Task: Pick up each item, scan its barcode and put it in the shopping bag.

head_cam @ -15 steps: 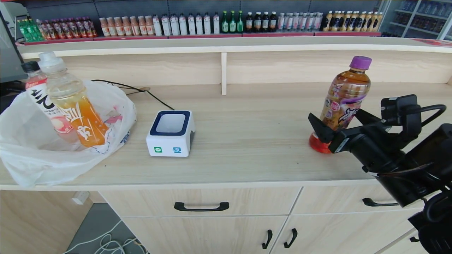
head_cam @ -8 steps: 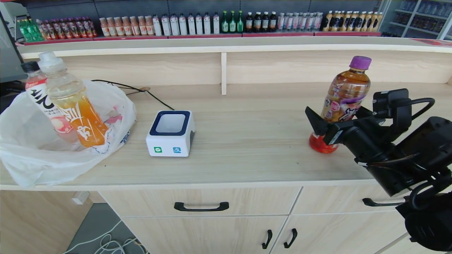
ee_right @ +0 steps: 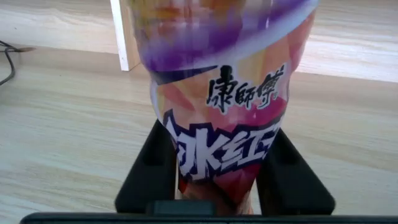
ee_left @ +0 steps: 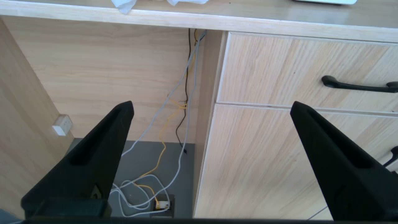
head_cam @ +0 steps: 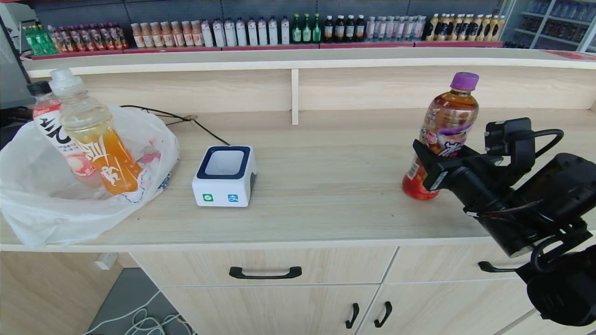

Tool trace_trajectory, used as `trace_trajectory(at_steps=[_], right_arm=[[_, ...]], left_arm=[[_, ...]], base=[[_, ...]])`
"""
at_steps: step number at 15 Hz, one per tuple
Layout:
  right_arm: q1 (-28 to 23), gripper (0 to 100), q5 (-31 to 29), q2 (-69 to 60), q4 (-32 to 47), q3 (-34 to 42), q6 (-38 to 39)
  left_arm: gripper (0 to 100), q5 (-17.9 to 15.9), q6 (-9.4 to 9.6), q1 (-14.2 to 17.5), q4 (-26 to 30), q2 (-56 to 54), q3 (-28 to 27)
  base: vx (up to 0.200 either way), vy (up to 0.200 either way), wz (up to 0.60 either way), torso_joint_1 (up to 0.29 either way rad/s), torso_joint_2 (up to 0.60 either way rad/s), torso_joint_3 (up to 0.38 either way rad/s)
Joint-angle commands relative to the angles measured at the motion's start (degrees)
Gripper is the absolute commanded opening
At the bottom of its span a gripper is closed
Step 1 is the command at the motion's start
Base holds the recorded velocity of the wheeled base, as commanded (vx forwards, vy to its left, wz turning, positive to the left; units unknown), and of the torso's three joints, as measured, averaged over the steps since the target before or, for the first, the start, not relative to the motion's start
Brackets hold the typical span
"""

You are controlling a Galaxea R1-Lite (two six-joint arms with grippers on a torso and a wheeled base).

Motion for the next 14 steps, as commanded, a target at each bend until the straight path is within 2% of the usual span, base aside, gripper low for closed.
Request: trace_trajectory(at_steps=[1,14], right_arm=[[0.1,0,0.0,-0.6,-0.1,0.1,0.0],[0.6,0,0.3,-7.8,-0.1,2.9,0.1]], left_arm=[[100,0.0,-0.01,0.0,0.0,0.0,0.0],[100,0.0,-0.09,0.0,0.0,0.0,0.0]], base=[[0.000,0.000,0.00,0.000,0.00,0.000],[0.000,0.000,0.00,0.000,0.00,0.000]])
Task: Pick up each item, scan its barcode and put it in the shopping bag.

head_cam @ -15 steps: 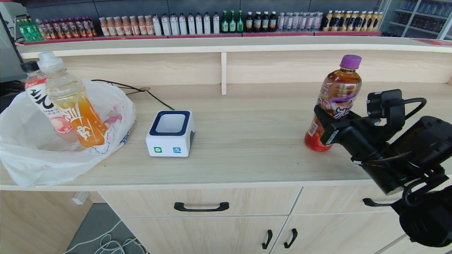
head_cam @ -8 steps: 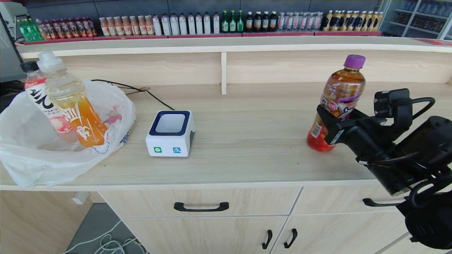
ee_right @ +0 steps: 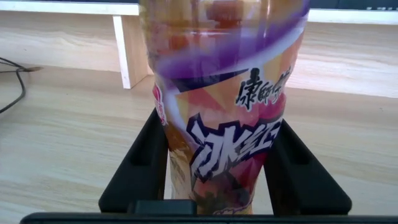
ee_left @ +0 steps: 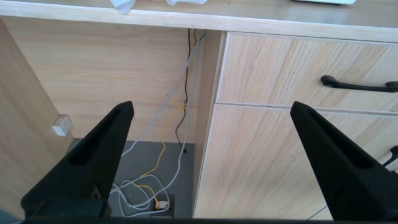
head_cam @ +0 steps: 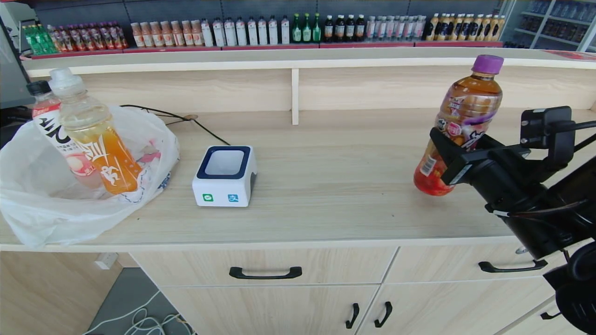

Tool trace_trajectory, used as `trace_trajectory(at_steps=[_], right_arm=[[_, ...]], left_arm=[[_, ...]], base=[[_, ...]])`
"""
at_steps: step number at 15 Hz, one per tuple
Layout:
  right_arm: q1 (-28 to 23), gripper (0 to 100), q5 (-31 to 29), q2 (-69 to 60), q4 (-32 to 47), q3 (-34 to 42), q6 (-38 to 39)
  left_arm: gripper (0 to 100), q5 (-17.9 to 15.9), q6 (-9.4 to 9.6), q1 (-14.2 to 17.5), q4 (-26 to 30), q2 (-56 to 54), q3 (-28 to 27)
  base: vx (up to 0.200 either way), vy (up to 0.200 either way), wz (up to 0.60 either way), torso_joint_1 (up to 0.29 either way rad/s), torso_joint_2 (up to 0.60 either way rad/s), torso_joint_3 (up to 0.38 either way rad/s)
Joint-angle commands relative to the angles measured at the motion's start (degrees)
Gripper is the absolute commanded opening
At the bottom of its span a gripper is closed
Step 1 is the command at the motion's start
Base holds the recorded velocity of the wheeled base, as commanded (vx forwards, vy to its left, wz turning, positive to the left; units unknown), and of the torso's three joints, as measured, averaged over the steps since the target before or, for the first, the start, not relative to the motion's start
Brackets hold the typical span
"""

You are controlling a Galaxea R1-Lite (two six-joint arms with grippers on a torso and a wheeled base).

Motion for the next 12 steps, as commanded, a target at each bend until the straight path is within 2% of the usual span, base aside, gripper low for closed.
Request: trace_trajectory(at_steps=[1,6,8,12], right_arm=[[0.8,0,0.1,-2.0,-0.1,0.7,0.1],[5.8,0,-0.1,-3.4,-0.1,3.1,2.1],[6.3,0,-0.2,-3.6,-0.1,3.4,2.5],[10.4,0,-0.2,-5.1,-0.1,5.3,6.4]], left_arm=[[100,0.0,0.02,0.0,0.0,0.0,0.0],[100,0.0,0.02,0.0,-0.1,0.0,0.0],[100,0.0,-0.07,0.0,0.0,0.0,0.0],[100,0.0,0.02,0.0,0.0,0.0,0.0]], base=[[0.000,0.000,0.00,0.000,0.00,0.000],[0.000,0.000,0.00,0.000,0.00,0.000],[0.000,0.000,0.00,0.000,0.00,0.000],[0.000,0.000,0.00,0.000,0.00,0.000]])
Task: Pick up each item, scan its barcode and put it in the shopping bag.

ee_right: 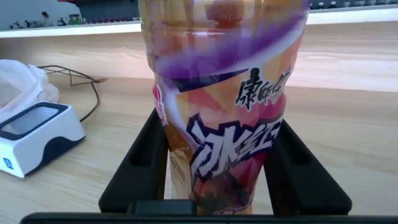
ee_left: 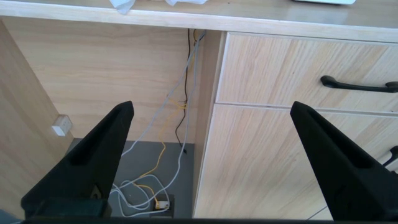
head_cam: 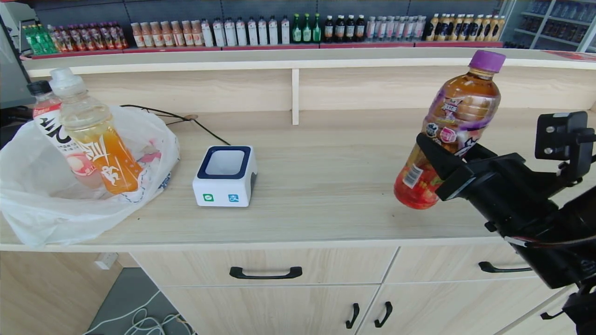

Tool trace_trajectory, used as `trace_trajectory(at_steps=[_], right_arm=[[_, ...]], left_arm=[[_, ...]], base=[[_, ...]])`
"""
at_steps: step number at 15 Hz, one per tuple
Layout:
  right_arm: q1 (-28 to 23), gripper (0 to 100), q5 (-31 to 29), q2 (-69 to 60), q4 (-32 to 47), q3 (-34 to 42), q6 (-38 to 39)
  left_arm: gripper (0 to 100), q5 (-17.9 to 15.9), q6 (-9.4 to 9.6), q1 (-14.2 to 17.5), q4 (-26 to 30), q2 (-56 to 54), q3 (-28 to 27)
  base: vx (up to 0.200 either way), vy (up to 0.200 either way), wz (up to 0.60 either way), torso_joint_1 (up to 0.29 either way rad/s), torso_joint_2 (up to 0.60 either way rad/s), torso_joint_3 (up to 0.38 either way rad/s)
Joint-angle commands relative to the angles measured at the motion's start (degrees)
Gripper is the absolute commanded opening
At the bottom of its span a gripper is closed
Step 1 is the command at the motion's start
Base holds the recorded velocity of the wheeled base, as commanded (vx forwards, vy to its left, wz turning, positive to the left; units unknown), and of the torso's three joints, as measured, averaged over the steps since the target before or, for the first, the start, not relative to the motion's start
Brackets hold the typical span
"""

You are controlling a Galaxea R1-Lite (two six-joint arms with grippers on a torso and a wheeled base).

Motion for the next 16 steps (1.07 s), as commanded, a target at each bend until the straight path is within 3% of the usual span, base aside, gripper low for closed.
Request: trace_trajectory(at_steps=[1,8,13,16], right_arm=[[3.0,0,0.3,-1.0,0.0,2.9,2.0],[14.3,0,0.6,-3.1,0.0,5.9,11.1],[23.8,0,0.7,-3.7,0.0,5.4,22.6],[23.7,0,0.7,-3.9,0.0,3.7,32.2]], left_arm=[[100,0.0,0.04,0.0,0.0,0.0,0.0],[100,0.0,0.04,0.0,0.0,0.0,0.0],[100,0.0,0.04,0.0,0.0,0.0,0.0],[100,0.0,0.04,0.0,0.0,0.0,0.0]], base=[[0.000,0.000,0.00,0.000,0.00,0.000],[0.000,0.000,0.00,0.000,0.00,0.000],[0.000,0.000,0.00,0.000,0.00,0.000],[0.000,0.000,0.00,0.000,0.00,0.000]])
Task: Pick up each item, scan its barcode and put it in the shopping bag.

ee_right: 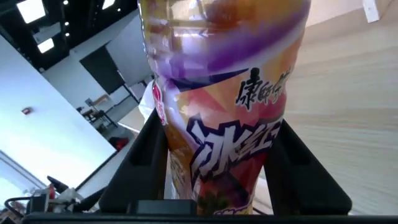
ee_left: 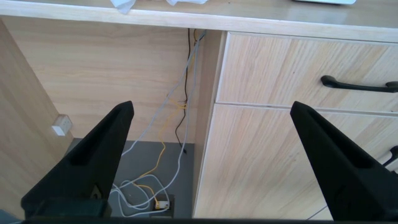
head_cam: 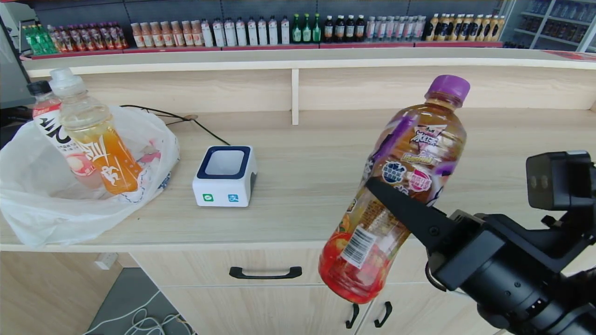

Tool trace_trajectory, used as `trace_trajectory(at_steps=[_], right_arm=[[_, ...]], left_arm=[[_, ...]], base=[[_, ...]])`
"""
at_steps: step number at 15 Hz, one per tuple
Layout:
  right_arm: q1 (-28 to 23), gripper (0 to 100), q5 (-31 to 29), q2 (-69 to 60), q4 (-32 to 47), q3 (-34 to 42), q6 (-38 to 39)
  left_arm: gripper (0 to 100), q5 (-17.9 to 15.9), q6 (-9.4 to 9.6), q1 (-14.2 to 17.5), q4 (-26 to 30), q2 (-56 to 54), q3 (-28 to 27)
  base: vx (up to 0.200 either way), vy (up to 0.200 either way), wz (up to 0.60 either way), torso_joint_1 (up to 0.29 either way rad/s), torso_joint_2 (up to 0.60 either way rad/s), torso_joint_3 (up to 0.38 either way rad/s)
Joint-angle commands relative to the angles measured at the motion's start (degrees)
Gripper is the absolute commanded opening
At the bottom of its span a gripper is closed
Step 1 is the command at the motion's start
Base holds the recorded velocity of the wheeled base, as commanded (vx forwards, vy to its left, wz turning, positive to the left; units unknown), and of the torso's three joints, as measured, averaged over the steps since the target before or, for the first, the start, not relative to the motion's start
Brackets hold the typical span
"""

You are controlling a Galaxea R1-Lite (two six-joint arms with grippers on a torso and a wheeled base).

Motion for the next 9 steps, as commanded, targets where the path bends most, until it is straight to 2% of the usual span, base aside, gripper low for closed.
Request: trace_trajectory(at_steps=[1,6,9], right_arm=[[0.3,0,0.0,-1.4,-0.1,-1.3,3.7],[1.9,0,0.5,-3.1,-0.1,-6.0,15.4],[2.6,0,0.5,-1.8,-0.1,-7.3,19.3]], left_arm=[[100,0.0,-0.05,0.0,0.0,0.0,0.0],[100,0.0,-0.05,0.0,0.0,0.0,0.0],[100,0.0,0.04,0.0,-0.1,0.0,0.0]], base=[[0.000,0.000,0.00,0.000,0.00,0.000],[0.000,0.000,0.00,0.000,0.00,0.000],[0.000,0.000,0.00,0.000,0.00,0.000]])
